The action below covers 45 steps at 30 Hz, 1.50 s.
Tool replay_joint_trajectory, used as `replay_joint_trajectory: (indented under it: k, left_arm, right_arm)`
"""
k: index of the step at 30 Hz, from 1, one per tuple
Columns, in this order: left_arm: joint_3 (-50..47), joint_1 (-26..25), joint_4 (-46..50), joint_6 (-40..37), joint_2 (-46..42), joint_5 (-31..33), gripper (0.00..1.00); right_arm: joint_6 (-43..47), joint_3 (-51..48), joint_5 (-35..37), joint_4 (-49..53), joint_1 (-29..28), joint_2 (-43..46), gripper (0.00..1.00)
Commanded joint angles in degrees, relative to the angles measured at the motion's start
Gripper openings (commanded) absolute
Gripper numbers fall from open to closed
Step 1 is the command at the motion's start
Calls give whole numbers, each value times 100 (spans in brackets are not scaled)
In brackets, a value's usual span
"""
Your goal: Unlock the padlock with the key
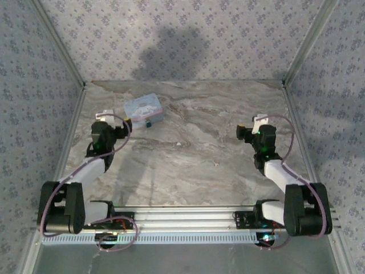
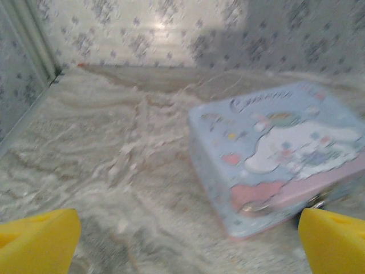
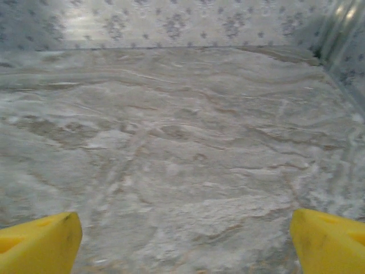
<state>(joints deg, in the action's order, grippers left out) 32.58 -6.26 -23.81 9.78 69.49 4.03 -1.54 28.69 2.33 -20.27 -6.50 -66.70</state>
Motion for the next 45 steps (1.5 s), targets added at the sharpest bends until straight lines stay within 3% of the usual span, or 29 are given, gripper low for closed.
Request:
replay_joint_trajectory:
  k: [1, 4, 9, 15, 27, 45]
  left_arm:
    - [608, -378, 1109, 892, -82, -189, 98]
    - [965, -933, 1439, 1288, 86, -383, 98]
    - [1151, -1813, 1193, 1963, 558, -675, 98]
    - [1553, -2302, 985, 2124, 1230, -936, 98]
    - [1645, -2383, 910, 2179, 1450, -936, 98]
    - [1638, -2384, 1002, 2162, 1431, -851, 98]
  right_arm:
    - [-336, 577, -521, 1658, -422, 236, 88]
    - [-581, 945, -694, 2568, -854, 194, 87]
    - [-1304, 1268, -1182, 3804, -1195, -106, 77]
    - [-1629, 1166, -1782, 4333, -1386, -518, 67]
    - [-1780, 1306, -1976, 4539, -1692, -1578, 50]
    - [-1865, 1306, -1819, 4389, -1823, -1985, 34]
